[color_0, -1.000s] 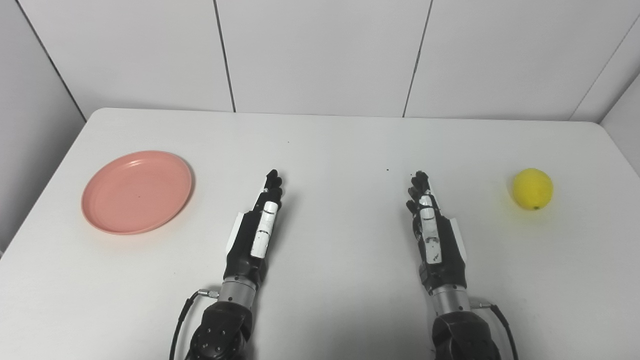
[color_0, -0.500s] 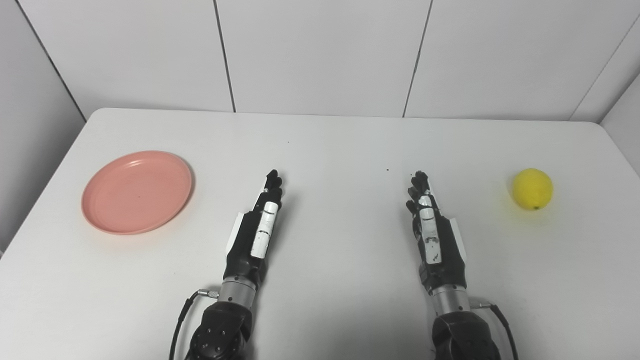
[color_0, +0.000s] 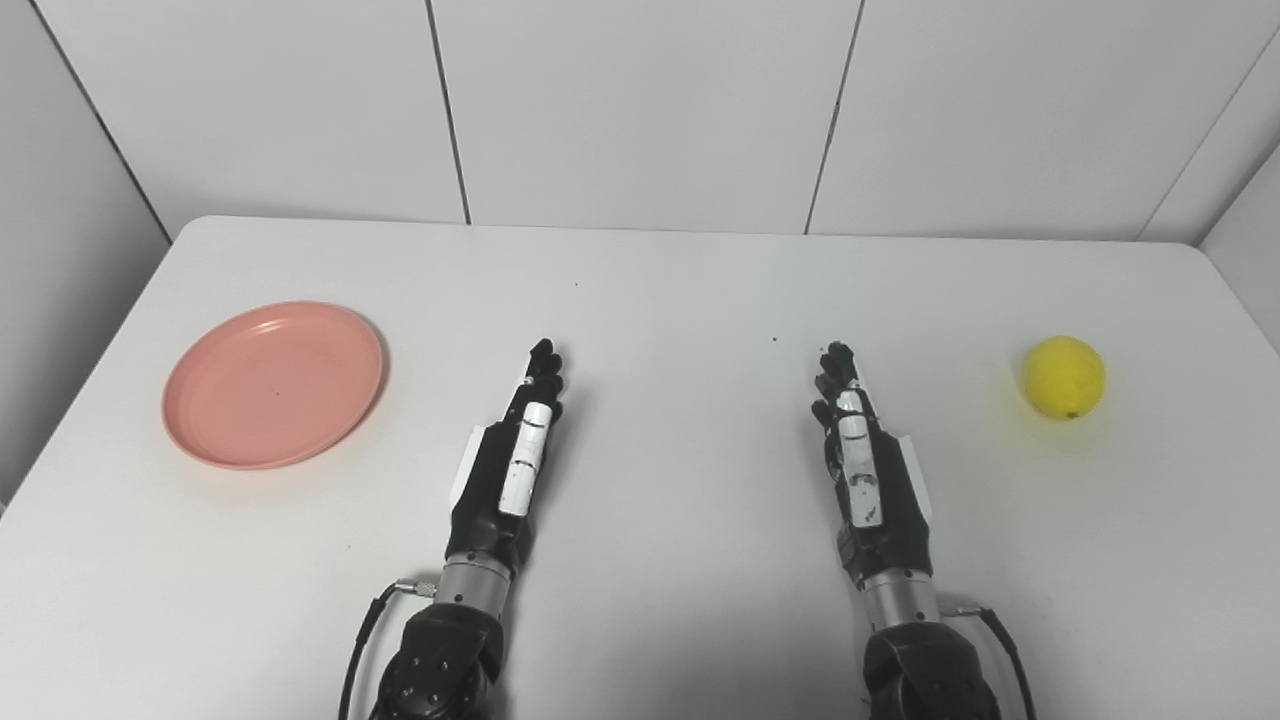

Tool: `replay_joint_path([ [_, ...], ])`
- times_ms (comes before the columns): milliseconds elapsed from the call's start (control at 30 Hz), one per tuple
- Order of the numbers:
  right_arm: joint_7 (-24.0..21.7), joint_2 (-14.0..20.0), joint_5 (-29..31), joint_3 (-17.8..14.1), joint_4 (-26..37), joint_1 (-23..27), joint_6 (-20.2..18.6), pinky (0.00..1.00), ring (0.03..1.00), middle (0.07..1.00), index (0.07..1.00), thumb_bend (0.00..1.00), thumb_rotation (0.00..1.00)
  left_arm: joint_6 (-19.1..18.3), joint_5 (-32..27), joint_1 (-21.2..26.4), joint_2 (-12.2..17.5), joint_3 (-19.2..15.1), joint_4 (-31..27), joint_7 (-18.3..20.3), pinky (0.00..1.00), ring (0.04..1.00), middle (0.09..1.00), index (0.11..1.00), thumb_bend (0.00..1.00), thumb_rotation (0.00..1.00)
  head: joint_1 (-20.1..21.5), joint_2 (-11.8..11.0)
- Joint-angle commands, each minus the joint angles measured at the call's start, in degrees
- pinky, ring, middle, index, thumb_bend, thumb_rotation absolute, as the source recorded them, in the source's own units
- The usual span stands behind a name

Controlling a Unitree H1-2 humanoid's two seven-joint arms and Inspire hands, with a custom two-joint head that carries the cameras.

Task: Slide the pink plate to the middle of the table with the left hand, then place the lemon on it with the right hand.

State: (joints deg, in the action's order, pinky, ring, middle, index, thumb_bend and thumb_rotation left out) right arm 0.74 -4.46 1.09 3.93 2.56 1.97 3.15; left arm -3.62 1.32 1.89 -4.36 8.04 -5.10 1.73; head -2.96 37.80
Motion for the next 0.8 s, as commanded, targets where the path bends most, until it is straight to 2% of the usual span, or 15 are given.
replay_joint_path([
  [0,-0.74,0.75,0.36,-0.44,-1.1,-0.29,1.94,1.0,0.984,0.974,0.973,0.72,1.0,2.52,1.19,1.07,-0.85,0.6,0.28,-0.41,1.0,1.0,1.0,1.0,0.64,1.0,-1.34,-0.34],
  [33,-0.92,1.19,0.59,-0.68,-1.43,-0.35,2.43,1.0,0.984,0.974,0.973,0.72,1.0,2.94,1.65,0.99,-1.12,0.94,0.94,-0.6,1.0,1.0,1.0,1.0,0.64,1.0,-4.78,-1.36],
  [67,-1.16,1.63,0.83,-0.83,-1.74,-0.4,2.96,1.0,0.984,0.973,0.973,0.72,1.0,3.18,2.0,0.88,-1.42,1.13,1.48,-0.8,1.0,1.0,1.0,1.0,0.64,1.0,-4.78,-1.36],
  [167,-1.97,2.98,2.13,-1.47,-3.03,-0.51,4.78,1.0,0.987,0.978,0.98,0.72,1.0,5.33,3.64,0.97,-2.27,1.8,4.02,-1.85,1.0,1.0,1.0,1.0,0.66,1.0,-10.07,-3.42],
  [333,-3.25,4.34,4.57,-2.94,-5.98,-0.29,8.32,1.0,0.975,0.969,0.97,0.72,1.0,7.43,6.18,1.51,-2.96,2.83,7.27,-2.89,1.0,1.0,1.0,1.0,0.74,1.0,-14.59,-5.72],
  [400,-3.64,4.64,5.5,-3.48,-7.49,-0.03,9.99,1.0,0.969,0.966,0.967,0.71,1.0,7.66,6.88,1.68,-3.35,2.92,8.05,-3.46,1.0,1.0,1.0,1.0,0.77,1.0,-15.8,-6.49],
  [500,-4.2,5.07,6.63,-4.08,-9.52,0.37,12.07,1.0,0.967,0.968,0.965,0.69,1.0,8.19,6.92,1.91,-4.06,2.87,9.19,-3.73,1.0,1.0,1.0,1.0,0.75,1.0,-17.26,-7.67],
  [767,-4.26,5.17,6.8,-4.4,-10.7,0.41,12.95,1.0,0.972,0.971,0.97,0.68,1.0,9.88,5.58,1.96,-4.28,2.68,10.59,-3.05,1.0,1.0,1.0,1.0,0.75,1.0,-15.92,-8.88],
])
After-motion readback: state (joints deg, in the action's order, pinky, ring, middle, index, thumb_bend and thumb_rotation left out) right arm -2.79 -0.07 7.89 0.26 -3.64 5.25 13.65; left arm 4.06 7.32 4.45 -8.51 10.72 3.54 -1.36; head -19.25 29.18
